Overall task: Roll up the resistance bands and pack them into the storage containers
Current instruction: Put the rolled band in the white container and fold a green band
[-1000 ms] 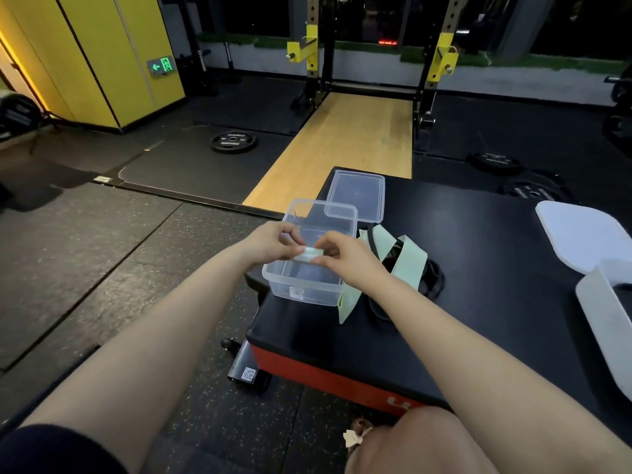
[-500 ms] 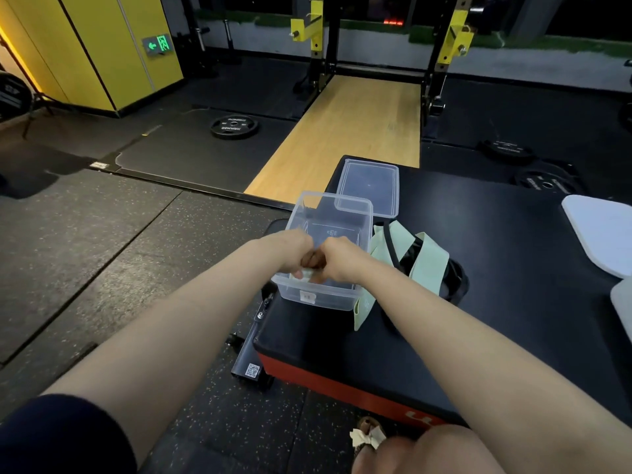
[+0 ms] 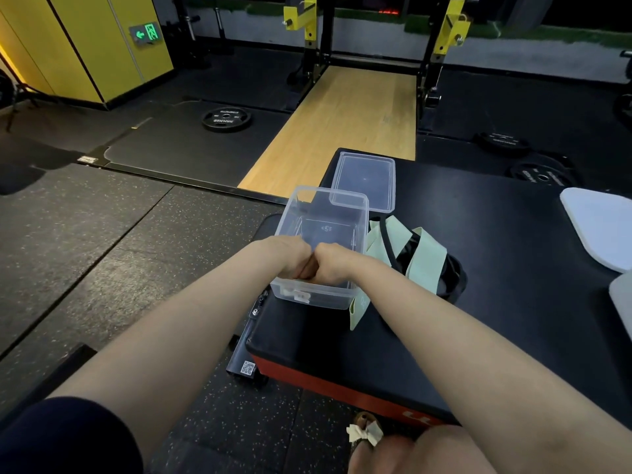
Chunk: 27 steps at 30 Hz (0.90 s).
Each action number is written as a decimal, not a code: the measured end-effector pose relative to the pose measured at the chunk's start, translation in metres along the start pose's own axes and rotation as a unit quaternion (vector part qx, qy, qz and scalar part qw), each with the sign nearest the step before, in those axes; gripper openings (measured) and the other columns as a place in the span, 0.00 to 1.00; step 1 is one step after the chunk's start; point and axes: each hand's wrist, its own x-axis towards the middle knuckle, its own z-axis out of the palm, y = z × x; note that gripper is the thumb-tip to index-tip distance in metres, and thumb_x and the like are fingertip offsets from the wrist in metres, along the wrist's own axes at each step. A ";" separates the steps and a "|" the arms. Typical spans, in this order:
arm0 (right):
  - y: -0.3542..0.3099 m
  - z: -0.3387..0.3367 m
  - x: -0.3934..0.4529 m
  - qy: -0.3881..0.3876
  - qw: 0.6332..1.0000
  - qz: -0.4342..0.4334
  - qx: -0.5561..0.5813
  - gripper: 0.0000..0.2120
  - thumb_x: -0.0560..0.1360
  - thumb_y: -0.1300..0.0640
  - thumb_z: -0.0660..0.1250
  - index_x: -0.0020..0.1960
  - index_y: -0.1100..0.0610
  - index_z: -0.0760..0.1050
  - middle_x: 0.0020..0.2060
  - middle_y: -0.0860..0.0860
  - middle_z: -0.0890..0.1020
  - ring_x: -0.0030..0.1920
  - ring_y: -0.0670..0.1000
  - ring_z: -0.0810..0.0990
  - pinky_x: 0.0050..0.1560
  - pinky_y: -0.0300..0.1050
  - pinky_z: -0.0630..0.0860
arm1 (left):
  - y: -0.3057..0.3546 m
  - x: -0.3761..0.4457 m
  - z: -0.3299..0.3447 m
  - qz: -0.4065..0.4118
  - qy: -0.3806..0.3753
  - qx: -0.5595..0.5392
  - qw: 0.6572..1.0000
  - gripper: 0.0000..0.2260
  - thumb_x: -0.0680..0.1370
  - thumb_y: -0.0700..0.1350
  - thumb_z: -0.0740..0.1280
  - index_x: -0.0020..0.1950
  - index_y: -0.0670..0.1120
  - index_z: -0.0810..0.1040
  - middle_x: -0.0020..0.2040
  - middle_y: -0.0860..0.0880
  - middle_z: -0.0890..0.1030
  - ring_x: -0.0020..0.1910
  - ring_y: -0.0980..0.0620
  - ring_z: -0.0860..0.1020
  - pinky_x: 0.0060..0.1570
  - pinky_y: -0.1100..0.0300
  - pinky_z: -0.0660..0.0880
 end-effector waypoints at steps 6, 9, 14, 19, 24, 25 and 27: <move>-0.003 0.001 -0.003 0.006 1.000 0.000 -0.024 0.09 0.76 0.58 0.65 0.55 0.60 0.77 0.52 0.55 0.80 0.45 0.52 0.74 0.42 0.41 0.68 | 0.000 0.000 0.001 -0.008 -0.007 -0.008 1.000 0.11 0.76 0.37 0.59 0.54 0.40 0.78 0.48 0.45 0.76 0.47 0.45 0.75 0.48 0.55 0.72; -0.002 -0.003 -0.009 0.008 0.999 -0.022 -0.030 0.10 0.76 0.62 0.63 0.55 0.59 0.79 0.46 0.51 0.82 0.44 0.49 0.77 0.38 0.33 0.69 | -0.002 0.003 0.003 -0.008 -0.017 -0.019 1.000 0.13 0.75 0.35 0.59 0.55 0.41 0.79 0.47 0.46 0.76 0.46 0.46 0.75 0.49 0.54 0.73; 0.005 -0.009 -0.018 0.040 0.999 -0.021 0.004 0.14 0.74 0.59 0.69 0.60 0.58 0.78 0.56 0.55 0.81 0.54 0.54 0.79 0.52 0.43 0.76 | -0.003 0.005 -0.002 -0.018 -0.044 -0.025 0.999 0.13 0.75 0.33 0.60 0.56 0.42 0.78 0.49 0.47 0.75 0.54 0.44 0.78 0.58 0.53 0.74; 0.023 -0.016 -0.037 0.154 0.983 -0.040 0.091 0.14 0.76 0.59 0.68 0.61 0.58 0.78 0.56 0.53 0.81 0.55 0.51 0.79 0.53 0.40 0.73 | 0.000 0.006 -0.012 -0.029 -0.083 -0.021 0.996 0.17 0.75 0.35 0.66 0.64 0.44 0.75 0.62 0.48 0.77 0.62 0.47 0.75 0.64 0.54 0.71; 0.062 -0.023 -0.062 0.241 0.952 -0.005 0.190 0.10 0.75 0.59 0.68 0.56 0.58 0.80 0.50 0.51 0.82 0.51 0.48 0.79 0.51 0.36 0.72 | 0.015 0.001 -0.025 -0.012 0.046 -0.094 0.994 0.16 0.77 0.41 0.66 0.65 0.43 0.74 0.62 0.46 0.77 0.61 0.48 0.75 0.61 0.57 0.71; 0.070 -0.023 -0.067 0.253 0.945 0.003 0.205 0.09 0.75 0.60 0.68 0.55 0.58 0.80 0.47 0.49 0.82 0.50 0.47 0.79 0.49 0.34 0.72 | 0.021 0.001 -0.026 -0.006 0.079 -0.106 0.991 0.16 0.78 0.42 0.65 0.66 0.43 0.73 0.63 0.46 0.77 0.61 0.48 0.75 0.61 0.57 0.71; 0.086 -0.022 -0.078 0.272 0.937 0.024 0.217 0.08 0.75 0.60 0.68 0.54 0.57 0.81 0.42 0.46 0.80 0.46 0.45 0.77 0.40 0.25 0.69 | 0.035 0.001 -0.030 0.003 0.144 -0.131 0.981 0.16 0.79 0.43 0.64 0.66 0.42 0.73 0.63 0.45 0.77 0.61 0.47 0.75 0.61 0.56 0.72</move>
